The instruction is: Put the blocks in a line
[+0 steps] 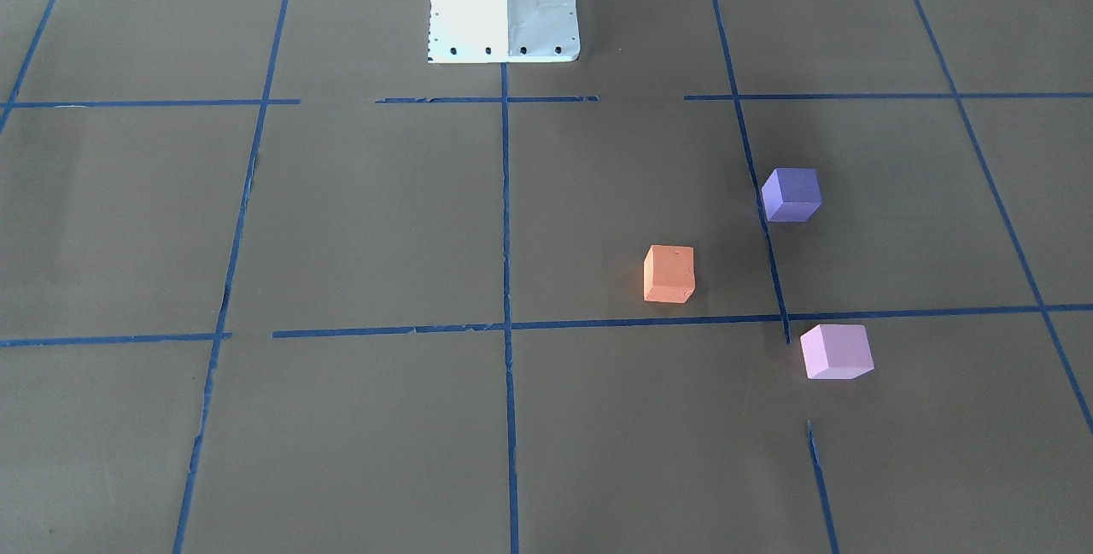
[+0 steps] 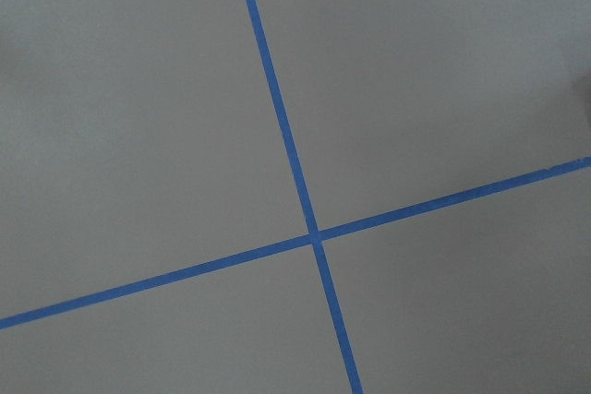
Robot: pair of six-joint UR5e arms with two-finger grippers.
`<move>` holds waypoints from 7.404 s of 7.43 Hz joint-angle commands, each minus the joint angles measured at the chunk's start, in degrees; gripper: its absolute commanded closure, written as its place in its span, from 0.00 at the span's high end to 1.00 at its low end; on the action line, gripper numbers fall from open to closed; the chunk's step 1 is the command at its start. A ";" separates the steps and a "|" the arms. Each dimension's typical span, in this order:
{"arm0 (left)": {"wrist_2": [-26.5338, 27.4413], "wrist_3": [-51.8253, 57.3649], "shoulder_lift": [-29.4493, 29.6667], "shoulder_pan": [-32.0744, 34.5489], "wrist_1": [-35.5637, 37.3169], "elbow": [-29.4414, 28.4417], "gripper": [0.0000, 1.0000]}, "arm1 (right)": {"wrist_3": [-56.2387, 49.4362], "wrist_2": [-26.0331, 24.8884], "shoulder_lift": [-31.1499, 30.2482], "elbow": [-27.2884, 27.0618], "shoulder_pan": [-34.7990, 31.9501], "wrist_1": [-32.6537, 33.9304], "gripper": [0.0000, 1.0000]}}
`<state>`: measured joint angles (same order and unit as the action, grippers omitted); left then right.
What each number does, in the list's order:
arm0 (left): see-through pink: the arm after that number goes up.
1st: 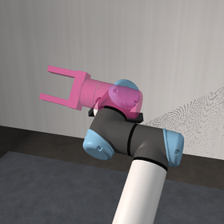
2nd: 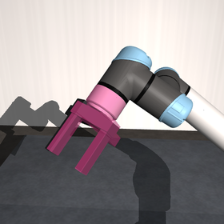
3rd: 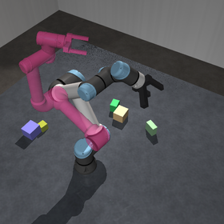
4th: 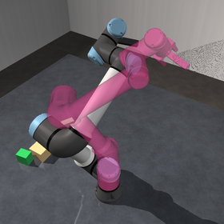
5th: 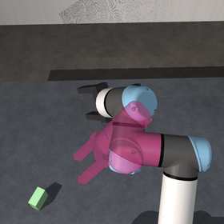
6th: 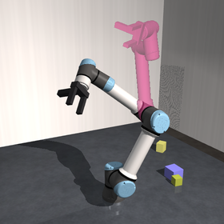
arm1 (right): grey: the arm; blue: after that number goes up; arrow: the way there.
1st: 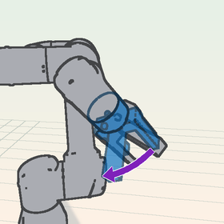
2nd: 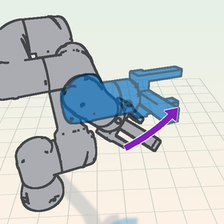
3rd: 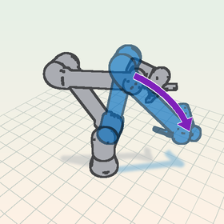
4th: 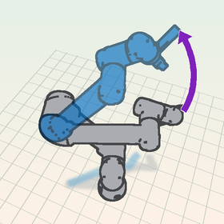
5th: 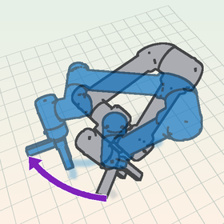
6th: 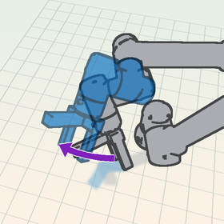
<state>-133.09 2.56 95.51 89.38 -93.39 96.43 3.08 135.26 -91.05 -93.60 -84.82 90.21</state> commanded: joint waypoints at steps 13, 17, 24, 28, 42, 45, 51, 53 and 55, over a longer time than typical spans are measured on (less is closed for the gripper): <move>16.37 -54.04 27.09 -47.99 -2.57 -5.19 0.99 | 0.00 0.00 0.00 0.00 0.00 -0.03 1.00; 16.37 -56.69 27.62 -47.72 -8.63 -10.19 0.99 | 0.00 0.00 0.00 0.00 0.00 -0.03 1.00; 17.16 -56.70 30.16 -47.90 -13.21 -17.41 0.84 | 0.00 0.00 0.00 0.00 0.00 0.05 1.00; 16.81 -56.79 29.64 -48.25 -12.96 -16.89 0.46 | 0.00 0.00 0.00 0.00 0.00 -0.03 1.00; 9.43 -46.15 14.08 -34.01 -14.45 -11.09 0.37 | 0.00 0.00 0.00 0.00 0.00 -0.03 1.00; 9.43 -49.84 14.44 -34.89 -17.88 -14.25 0.37 | 0.00 0.00 0.00 0.00 0.00 -0.03 1.00; 9.52 -53.28 14.35 -39.11 -20.16 -14.52 0.39 | 0.00 0.09 0.00 0.00 0.00 0.05 1.00; 9.86 -53.28 13.82 -38.94 -19.99 -13.47 0.41 | 0.00 0.00 0.00 0.00 0.00 0.05 1.00; 9.87 -53.02 13.47 -38.85 -19.99 -13.28 0.42 | 0.00 0.00 0.00 0.00 0.00 0.05 1.00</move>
<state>-123.26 -50.65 109.18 50.45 -113.39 82.98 3.08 135.27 -91.05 -93.60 -84.81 90.26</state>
